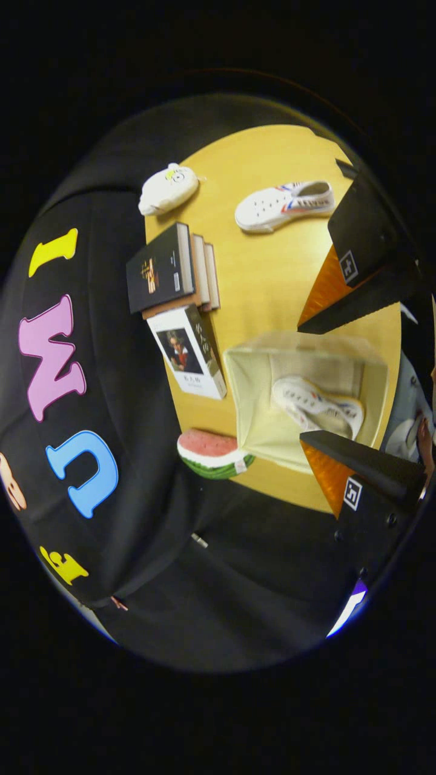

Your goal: Open the storage box then place both shoes into the box .Put the left shoe in first, then the right shoe, with the right side of both shoes facing outward in a uniform manner.

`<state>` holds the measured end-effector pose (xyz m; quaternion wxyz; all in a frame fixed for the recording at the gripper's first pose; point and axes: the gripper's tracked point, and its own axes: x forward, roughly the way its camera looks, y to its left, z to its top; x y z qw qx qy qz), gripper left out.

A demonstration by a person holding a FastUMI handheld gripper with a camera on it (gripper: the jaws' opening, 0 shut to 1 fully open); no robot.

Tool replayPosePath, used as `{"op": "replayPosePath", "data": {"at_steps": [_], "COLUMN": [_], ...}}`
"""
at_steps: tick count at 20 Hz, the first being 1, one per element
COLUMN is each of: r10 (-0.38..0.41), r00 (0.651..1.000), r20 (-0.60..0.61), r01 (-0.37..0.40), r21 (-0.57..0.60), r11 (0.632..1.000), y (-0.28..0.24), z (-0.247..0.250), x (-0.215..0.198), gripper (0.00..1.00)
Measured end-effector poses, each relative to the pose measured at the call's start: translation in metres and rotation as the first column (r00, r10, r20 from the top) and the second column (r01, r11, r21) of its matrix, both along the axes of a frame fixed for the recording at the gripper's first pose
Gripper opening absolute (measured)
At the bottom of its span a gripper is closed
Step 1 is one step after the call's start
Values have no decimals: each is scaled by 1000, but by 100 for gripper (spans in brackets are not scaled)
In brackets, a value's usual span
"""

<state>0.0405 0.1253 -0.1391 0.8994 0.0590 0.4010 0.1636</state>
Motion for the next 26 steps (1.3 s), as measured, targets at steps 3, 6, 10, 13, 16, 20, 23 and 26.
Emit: {"op": "replayPosePath", "data": {"at_steps": [3, 6, 10, 13, 16, 20, 23, 26], "r10": [-34, -72, -141, -186, -184, -149, -105, -85], "r00": [999, 996, 990, 983, 983, 984, 985, 979], "r20": [35, 49, 28, 9, -23, -93, -138, -184], "r01": [38, 83, 143, 179, 165, 107, 47, 19], "r21": [-121, -287, -310, -318, -346, -356, -368, -332], "r11": [992, 954, 940, 931, 924, 928, 929, 943], "y": [-65, -140, -201, -241, -270, -289, -294, -291], "z": [-13, -34, -52, -68, -93, -126, -151, -167], "x": [-7, -15, -18, -11, -4, 12, 29, 38], "gripper": [99, 99, 99, 98, 98, 97, 98, 98]}}
